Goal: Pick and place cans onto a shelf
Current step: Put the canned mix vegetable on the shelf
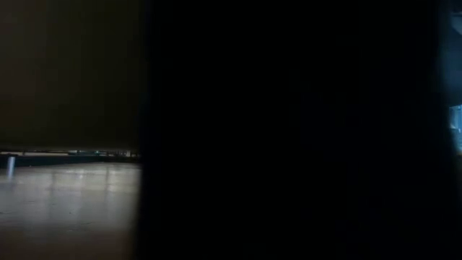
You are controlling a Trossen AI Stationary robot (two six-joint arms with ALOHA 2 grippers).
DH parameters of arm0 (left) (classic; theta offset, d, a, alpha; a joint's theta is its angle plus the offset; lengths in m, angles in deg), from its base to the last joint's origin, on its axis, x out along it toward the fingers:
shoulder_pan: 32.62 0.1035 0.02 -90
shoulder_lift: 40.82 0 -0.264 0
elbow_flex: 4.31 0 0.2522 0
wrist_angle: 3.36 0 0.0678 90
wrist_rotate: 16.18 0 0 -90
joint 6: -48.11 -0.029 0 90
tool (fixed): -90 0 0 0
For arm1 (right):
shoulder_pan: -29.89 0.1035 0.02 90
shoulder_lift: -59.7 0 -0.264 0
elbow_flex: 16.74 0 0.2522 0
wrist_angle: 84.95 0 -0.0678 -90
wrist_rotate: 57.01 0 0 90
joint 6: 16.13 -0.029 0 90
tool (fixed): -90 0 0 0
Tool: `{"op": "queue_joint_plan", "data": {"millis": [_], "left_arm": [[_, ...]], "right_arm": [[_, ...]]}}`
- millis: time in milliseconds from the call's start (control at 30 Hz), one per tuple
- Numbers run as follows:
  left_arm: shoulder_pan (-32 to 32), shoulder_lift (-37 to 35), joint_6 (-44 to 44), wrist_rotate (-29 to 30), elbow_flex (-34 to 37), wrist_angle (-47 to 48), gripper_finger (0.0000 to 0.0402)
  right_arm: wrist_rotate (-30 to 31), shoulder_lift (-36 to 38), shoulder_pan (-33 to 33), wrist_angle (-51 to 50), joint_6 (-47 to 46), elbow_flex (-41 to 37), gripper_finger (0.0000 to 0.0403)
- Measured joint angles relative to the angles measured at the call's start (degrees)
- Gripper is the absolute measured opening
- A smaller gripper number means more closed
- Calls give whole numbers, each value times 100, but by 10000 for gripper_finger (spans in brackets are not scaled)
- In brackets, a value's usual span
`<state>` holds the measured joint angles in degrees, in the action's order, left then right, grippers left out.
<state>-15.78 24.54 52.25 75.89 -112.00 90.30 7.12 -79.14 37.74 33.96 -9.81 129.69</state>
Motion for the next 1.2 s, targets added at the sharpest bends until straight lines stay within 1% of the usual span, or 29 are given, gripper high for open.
{"op": "queue_joint_plan", "data": {"millis": [67,233,400,500,667,833,1067,1133,1200], "left_arm": [[0,2,0,-1,0,0,21],[0,2,0,-2,0,-2,21],[0,2,2,-2,0,-2,21],[0,2,2,-2,0,-2,21],[0,2,0,-2,0,0,21],[0,0,-9,-2,0,7,21],[0,2,-20,-2,0,59,21],[0,2,-57,-2,0,127,21],[0,2,-127,-2,0,287,21]], "right_arm": [[163,-28,31,-28,30,0,17],[174,-62,22,-22,187,0,20],[210,-66,30,6,274,0,64],[214,-68,31,7,274,0,74],[221,-46,31,102,278,1,78],[42,-24,35,127,270,230,79],[-109,52,31,198,289,227,80],[-112,162,5,208,296,227,77],[-116,330,-64,202,295,227,64]]}}
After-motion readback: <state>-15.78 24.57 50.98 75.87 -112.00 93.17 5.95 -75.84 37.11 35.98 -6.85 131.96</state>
